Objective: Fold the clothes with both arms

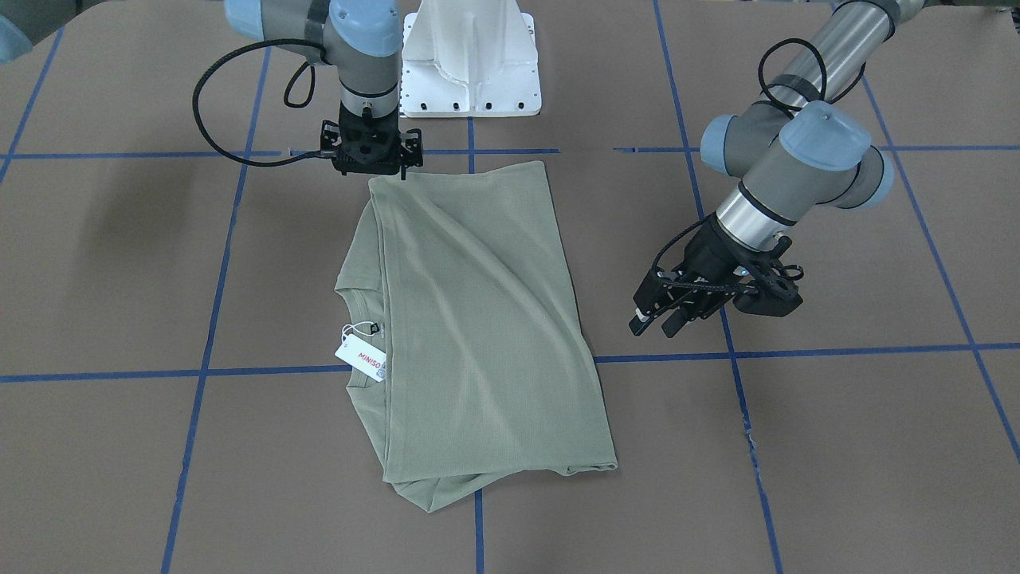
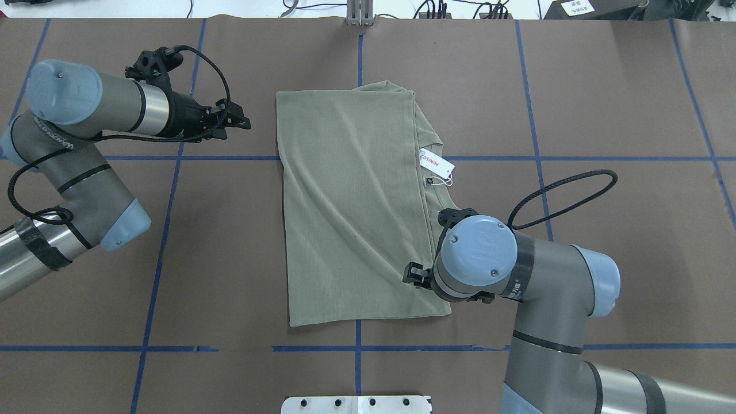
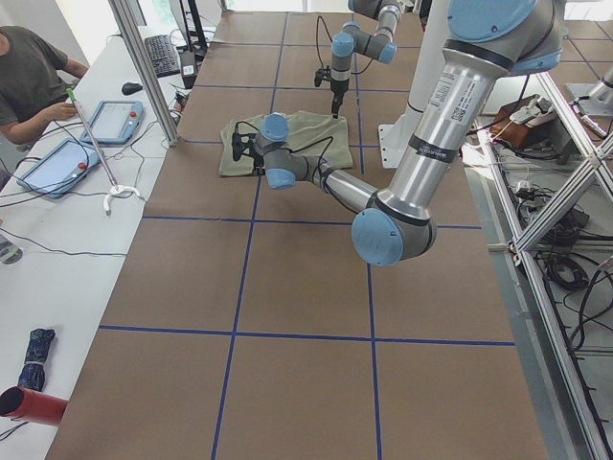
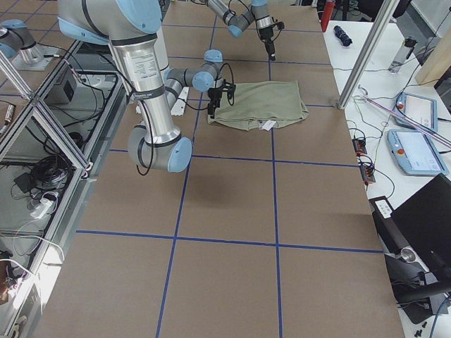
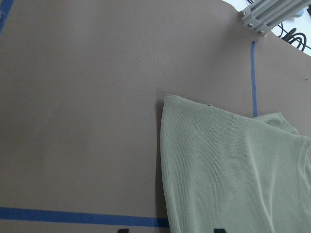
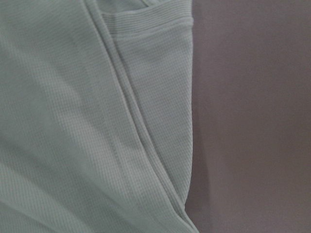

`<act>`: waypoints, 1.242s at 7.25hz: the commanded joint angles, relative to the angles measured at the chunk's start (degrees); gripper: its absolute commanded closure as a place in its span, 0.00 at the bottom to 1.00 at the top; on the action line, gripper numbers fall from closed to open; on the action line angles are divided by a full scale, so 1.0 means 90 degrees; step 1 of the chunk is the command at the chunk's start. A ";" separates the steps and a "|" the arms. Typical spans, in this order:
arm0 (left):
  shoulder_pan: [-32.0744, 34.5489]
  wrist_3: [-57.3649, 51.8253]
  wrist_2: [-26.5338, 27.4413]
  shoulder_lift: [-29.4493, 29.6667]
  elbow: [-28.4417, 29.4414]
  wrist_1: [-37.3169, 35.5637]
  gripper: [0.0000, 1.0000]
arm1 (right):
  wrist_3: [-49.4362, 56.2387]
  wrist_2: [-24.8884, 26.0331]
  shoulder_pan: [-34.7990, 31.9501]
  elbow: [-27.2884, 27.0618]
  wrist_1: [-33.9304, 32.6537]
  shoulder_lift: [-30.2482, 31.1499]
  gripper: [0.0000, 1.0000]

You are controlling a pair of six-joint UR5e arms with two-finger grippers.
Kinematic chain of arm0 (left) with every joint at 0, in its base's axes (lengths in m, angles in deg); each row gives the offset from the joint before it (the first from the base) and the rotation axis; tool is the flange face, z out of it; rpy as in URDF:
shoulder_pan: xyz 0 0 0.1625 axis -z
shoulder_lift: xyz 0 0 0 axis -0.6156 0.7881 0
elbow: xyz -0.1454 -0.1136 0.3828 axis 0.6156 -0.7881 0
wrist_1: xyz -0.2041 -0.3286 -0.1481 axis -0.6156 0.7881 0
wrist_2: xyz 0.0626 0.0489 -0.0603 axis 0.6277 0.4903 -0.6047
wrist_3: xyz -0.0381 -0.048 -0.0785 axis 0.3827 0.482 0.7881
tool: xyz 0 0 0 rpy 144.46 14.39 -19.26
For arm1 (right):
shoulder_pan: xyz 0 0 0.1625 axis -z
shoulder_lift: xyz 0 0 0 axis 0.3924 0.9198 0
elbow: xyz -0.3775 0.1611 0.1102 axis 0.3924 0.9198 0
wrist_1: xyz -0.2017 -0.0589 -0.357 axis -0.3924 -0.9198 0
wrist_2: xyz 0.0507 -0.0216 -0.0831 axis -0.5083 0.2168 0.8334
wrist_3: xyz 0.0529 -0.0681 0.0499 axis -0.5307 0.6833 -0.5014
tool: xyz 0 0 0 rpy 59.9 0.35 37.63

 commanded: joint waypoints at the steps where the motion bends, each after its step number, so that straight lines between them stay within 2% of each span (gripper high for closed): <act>1: 0.0000 -0.0004 0.0000 0.0019 -0.0006 -0.0001 0.34 | -0.1761 0.0417 0.0001 0.0005 0.0741 0.0338 0.01; 3: 0.0000 -0.0004 0.0010 0.0029 -0.0006 -0.0011 0.34 | -0.2362 0.0817 0.0108 0.0024 0.0751 0.0358 0.15; 8: 0.0000 0.0006 0.0010 0.0039 -0.0006 -0.0011 0.34 | -0.2590 0.1015 0.0440 0.0180 0.0791 0.0299 0.19; 9: 0.0000 0.0006 0.0010 0.0039 -0.0006 -0.0011 0.34 | -0.2600 0.1015 0.0441 0.0190 0.0791 0.0299 0.27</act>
